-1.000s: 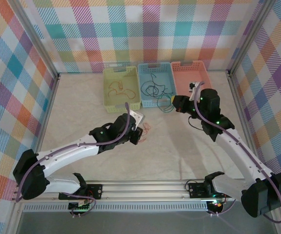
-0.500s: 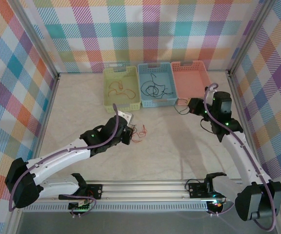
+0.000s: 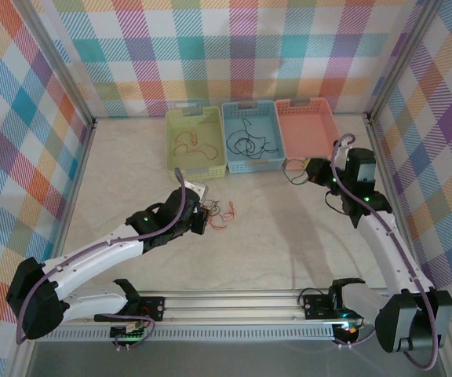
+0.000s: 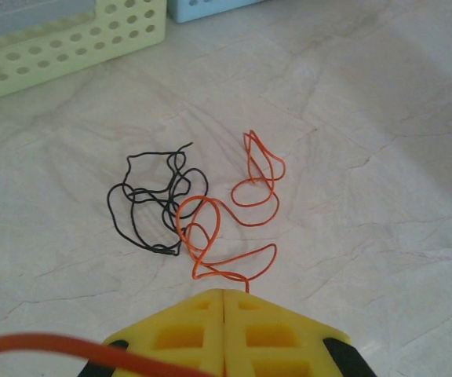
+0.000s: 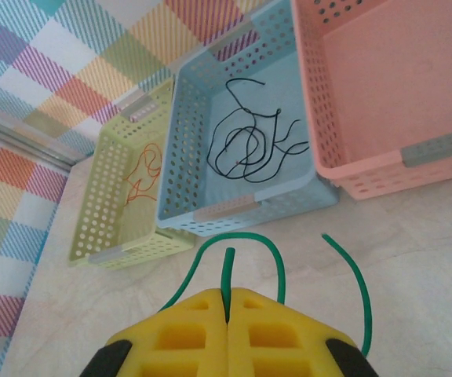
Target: Untangle the cables
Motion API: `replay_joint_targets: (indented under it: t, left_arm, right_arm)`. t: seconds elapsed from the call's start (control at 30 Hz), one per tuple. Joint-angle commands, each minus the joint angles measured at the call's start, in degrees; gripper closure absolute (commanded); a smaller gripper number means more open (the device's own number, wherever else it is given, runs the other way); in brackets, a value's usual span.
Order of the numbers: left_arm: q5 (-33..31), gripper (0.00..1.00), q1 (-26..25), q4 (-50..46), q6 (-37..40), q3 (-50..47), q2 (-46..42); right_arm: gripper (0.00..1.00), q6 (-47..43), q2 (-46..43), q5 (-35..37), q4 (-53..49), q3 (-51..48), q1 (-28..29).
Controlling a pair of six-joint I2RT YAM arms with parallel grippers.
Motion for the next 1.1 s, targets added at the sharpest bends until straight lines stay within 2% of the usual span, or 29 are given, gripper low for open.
replay_joint_targets:
  t: [0.0,0.13,0.23,0.47,0.63,0.67,0.73,0.8,0.93,1.07]
  left_arm:
    - [2.5,1.0,0.3,2.4,-0.3,-0.3,0.0]
    - [2.9,1.0,0.4,2.5,0.1,0.0,-0.3]
    - [3.4,1.0,0.4,2.1,0.2,0.3,-0.5]
    - [5.5,1.0,0.4,2.2,0.5,0.5,-1.6]
    - [7.1,1.0,0.5,2.0,0.3,1.3,-2.2]
    - [7.6,1.0,0.6,2.1,0.2,1.4,-2.3]
    - [8.8,1.0,0.5,2.4,0.1,1.7,-2.4]
    - [10.2,1.0,0.6,2.7,0.1,2.3,-2.4]
    - [12.1,1.0,0.7,2.3,0.3,4.0,-2.4]
    - [13.4,1.0,0.9,2.9,0.1,5.6,-2.4]
  right_arm:
    - [1.0,1.9,2.8,-3.4,4.5,2.9,-0.2]
    - [1.0,3.4,9.3,-5.7,6.2,7.7,0.1]
    - [1.0,3.4,13.6,-4.9,7.7,11.0,0.6]
    - [1.0,-0.3,26.2,11.9,4.7,23.5,0.6]
    - [1.0,-1.3,38.9,17.9,0.5,36.2,-0.4]
    - [0.96,-1.4,41.3,18.3,-0.3,38.6,-0.4]
    - [0.66,-2.0,45.5,17.9,-1.8,42.1,-0.4]
    - [0.53,-3.5,47.0,15.3,-1.0,43.4,-0.4]
    - [0.46,-6.8,41.4,9.1,3.7,37.9,0.9]
    - [0.44,-10.9,29.9,-1.2,11.5,24.2,4.4]
